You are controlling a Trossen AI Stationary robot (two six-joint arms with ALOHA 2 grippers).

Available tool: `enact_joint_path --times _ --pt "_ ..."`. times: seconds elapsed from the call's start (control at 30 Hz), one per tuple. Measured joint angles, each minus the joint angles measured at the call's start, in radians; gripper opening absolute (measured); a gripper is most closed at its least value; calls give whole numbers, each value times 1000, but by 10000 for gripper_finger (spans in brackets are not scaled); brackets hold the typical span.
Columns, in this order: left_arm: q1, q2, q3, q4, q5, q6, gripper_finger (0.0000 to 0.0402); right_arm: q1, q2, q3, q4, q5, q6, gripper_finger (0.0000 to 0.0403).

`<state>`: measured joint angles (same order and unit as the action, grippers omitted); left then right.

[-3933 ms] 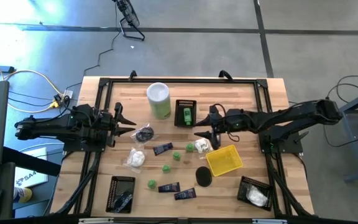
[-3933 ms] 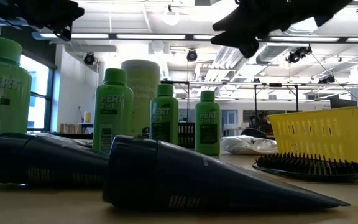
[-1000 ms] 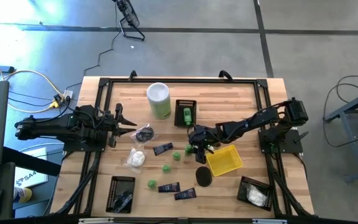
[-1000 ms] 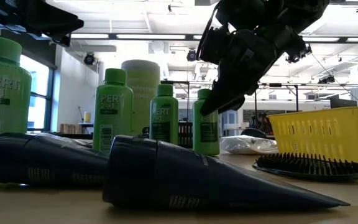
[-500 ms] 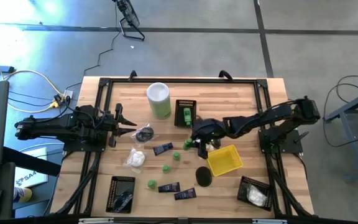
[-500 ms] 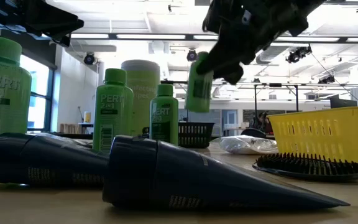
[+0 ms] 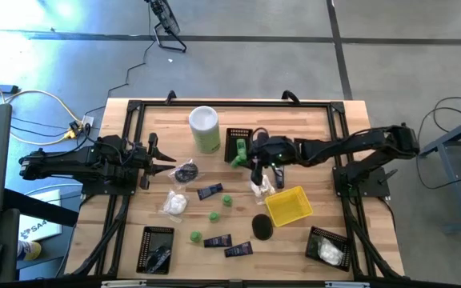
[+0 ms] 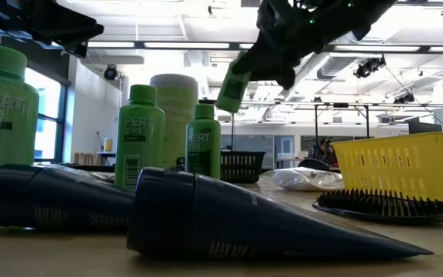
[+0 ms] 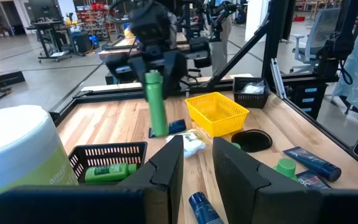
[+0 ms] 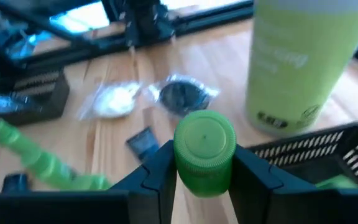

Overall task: Pick & Place Travel size toiletries
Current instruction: Put the green shampoo bottle into the top black bin

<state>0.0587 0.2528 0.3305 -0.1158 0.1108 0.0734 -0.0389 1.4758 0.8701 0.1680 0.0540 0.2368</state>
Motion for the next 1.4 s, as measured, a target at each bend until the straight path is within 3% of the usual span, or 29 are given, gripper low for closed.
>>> enact_joint_path --times 0.33,0.6,0.87,1.07,1.4 --pt "0 0 0 0 1 0 83 -68 11 0 16 54 32 111" --pt "0 0 0 0 3 2 83 -76 134 1 75 85 83 111" --pt "0 0 0 -9 2 2 83 -95 198 0 130 74 115 109" --pt "0 0 0 -15 2 5 84 -115 201 0 117 21 139 109" --pt "0 0 0 -15 -1 5 84 -141 201 0 98 19 159 109"
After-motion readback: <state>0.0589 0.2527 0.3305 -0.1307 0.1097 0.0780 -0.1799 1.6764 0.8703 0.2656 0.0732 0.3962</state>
